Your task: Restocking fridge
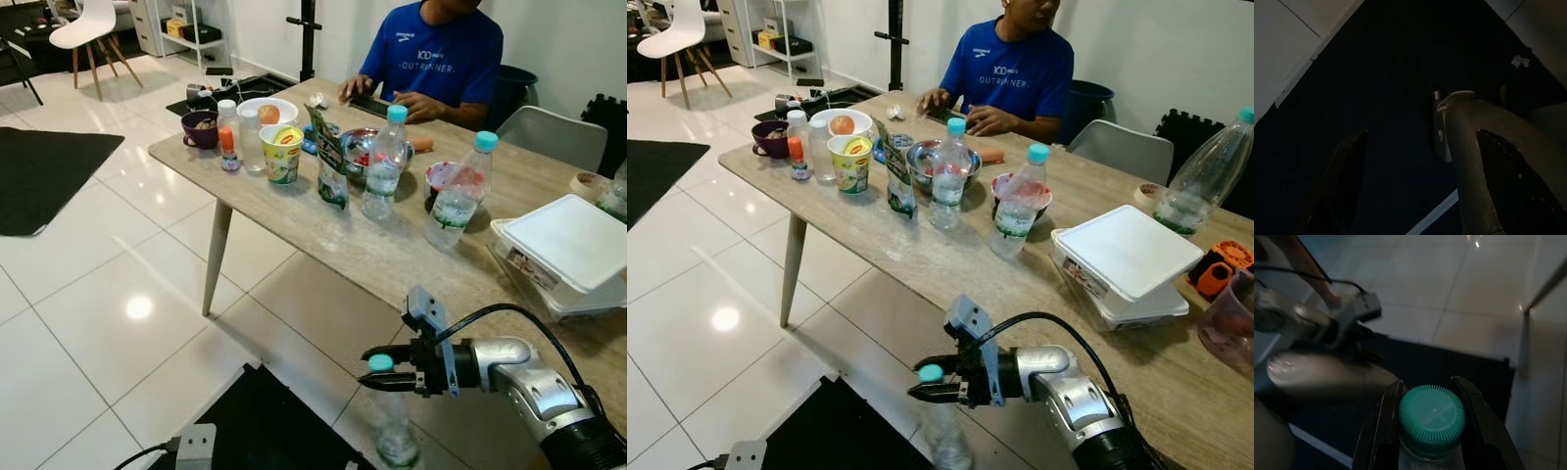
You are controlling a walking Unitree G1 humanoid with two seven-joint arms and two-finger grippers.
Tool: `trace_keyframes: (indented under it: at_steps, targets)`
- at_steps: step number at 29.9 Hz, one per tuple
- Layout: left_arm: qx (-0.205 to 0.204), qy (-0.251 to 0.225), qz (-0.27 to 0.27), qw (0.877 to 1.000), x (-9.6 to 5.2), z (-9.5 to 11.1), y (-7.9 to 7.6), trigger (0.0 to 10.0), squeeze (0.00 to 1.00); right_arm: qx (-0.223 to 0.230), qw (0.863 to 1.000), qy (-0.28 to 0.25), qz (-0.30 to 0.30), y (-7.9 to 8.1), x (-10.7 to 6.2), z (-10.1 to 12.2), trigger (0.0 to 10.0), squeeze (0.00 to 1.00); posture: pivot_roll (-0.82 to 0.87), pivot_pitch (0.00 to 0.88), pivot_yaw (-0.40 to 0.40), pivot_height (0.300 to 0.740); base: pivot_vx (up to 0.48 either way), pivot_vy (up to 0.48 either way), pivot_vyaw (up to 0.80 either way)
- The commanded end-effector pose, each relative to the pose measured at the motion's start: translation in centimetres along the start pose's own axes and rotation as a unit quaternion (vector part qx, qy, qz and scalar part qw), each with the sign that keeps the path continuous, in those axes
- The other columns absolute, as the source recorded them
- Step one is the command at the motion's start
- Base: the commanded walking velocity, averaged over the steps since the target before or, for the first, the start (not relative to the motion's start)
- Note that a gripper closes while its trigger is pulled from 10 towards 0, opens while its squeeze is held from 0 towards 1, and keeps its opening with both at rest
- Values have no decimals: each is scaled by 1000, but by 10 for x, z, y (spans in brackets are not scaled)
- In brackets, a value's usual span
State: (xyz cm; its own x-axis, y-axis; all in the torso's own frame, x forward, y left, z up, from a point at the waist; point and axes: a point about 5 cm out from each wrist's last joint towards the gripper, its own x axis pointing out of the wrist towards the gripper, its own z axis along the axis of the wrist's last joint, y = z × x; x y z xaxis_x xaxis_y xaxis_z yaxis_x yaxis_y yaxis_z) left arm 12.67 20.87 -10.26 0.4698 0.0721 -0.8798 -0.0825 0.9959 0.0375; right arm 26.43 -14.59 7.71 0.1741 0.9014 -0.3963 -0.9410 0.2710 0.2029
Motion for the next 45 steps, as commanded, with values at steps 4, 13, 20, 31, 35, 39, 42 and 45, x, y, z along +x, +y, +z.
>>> trace_keyframes:
  at_steps: [4, 13, 20, 31, 35, 39, 42, 45]
  targets:
    - [6, 16, -3, 1000, -1, -8, -3, 10000, 0, 14, 999, 17, -25, -6, -12, -12, 10000, 0, -32, 28, -62, 740, -271, 0, 0]
    - [7, 18, -3, 1000, -1, -9, -2, 10000, 0, 30, 998, 40, -31, -6, -12, -29, 10000, 0, -35, 32, -58, 740, -304, 0, 0]
    - [7, 19, -2, 1000, -1, -9, -2, 10000, 0, 45, 994, 85, -53, -8, -15, -50, 10000, 0, -37, 34, -59, 740, -305, 0, 0]
    - [7, 21, -4, 1000, -1, -11, -4, 10000, 0, 102, 966, 174, -159, -11, -23, -105, 10000, 0, -38, 31, -61, 740, -305, 0, 0]
    - [9, 20, -4, 1000, -1, -10, -4, 10000, 0, 141, 944, 192, -227, -9, -27, -126, 10000, 0, -37, 25, -62, 740, -307, 0, 0]
    - [9, 20, -3, 1000, -1, -10, -3, 10000, 0, 178, 916, 220, -283, -1, -33, -149, 10000, 0, -35, 22, -62, 740, -307, 0, 0]
    - [10, 20, -3, 1000, -1, -9, -3, 10000, 0, 216, 888, 243, -325, 14, -38, -172, 10000, 0, -36, 16, -61, 740, -307, 0, 0]
    - [11, 20, -4, 1000, -1, -9, -3, 10000, 0, 233, 873, 256, -344, 22, -40, -184, 10000, 0, -36, 16, -61, 740, -310, 0, 0]
